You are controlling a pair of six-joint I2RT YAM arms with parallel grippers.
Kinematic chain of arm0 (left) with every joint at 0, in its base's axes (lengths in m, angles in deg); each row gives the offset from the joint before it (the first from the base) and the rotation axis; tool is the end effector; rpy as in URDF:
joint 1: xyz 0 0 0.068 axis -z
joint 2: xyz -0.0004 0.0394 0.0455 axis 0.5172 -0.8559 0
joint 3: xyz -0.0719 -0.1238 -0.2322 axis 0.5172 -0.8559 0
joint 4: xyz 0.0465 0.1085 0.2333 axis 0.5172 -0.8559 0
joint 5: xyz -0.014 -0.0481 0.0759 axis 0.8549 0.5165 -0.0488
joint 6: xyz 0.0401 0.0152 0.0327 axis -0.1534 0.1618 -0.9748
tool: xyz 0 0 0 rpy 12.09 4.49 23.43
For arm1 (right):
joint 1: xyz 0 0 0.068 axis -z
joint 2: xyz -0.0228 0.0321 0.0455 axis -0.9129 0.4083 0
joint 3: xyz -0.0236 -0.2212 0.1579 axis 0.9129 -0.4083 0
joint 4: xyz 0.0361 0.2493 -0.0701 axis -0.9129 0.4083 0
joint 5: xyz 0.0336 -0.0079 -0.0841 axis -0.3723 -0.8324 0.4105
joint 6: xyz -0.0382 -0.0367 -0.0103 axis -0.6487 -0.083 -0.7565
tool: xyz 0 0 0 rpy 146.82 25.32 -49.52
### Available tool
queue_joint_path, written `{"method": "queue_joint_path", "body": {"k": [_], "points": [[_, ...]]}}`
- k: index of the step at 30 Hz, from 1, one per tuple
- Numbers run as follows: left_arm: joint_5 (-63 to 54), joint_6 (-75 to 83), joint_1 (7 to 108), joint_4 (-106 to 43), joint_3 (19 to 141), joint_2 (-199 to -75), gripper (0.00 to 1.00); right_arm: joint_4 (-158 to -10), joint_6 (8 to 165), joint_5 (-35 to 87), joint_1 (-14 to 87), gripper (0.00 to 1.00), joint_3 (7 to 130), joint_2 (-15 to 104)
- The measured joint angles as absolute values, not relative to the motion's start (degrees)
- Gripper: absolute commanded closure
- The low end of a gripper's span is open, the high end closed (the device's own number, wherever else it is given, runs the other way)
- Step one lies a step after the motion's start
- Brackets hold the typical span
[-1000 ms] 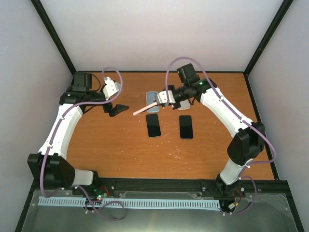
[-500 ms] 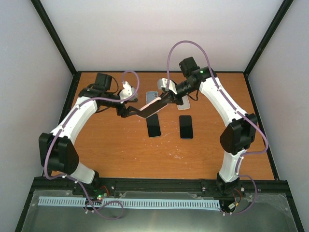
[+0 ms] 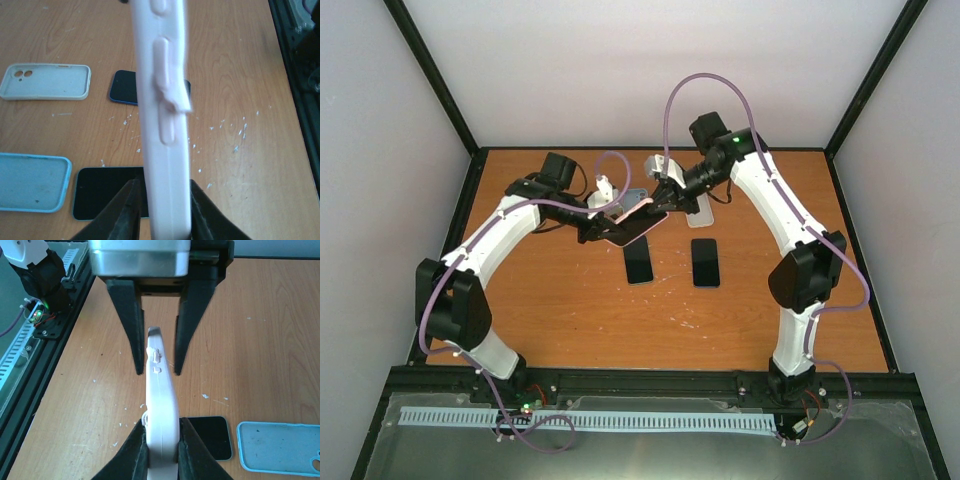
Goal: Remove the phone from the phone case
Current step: Pick up the phone at the center of the board, then remove the phone case from the phone.
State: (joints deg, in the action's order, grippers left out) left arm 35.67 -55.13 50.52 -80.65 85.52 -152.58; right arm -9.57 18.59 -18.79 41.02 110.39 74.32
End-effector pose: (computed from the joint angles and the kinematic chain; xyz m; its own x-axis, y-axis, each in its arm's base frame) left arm 0.2977 -0.1328 0.2950 -0.1407 0.5679 -0.8110 0.9881 0.1317 -0.0793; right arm 0.3389 0.1885 0.3568 0.0462 -0.5633 -0.8250 -0.9899 -0.1369 0.0380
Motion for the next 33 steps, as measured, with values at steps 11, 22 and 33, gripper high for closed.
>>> {"method": "queue_joint_path", "body": {"k": [11, 22, 33], "points": [[37.8, -49.1, 50.6, -78.3, 87.3, -154.3, 0.95, -11.7, 27.0, -22.7, 44.7, 0.24, 113.3, 74.9], [52.2, -30.1, 44.9, -61.6, 86.7, -154.2, 0.96, -27.9, 51.7, -31.9, 52.4, 0.11, 108.6, 73.6], [60.5, -8.3, 45.2, -41.8, 82.9, -154.2, 0.95, -53.6, 81.7, -39.1, 52.2, 0.28, 99.2, 70.3]]}}
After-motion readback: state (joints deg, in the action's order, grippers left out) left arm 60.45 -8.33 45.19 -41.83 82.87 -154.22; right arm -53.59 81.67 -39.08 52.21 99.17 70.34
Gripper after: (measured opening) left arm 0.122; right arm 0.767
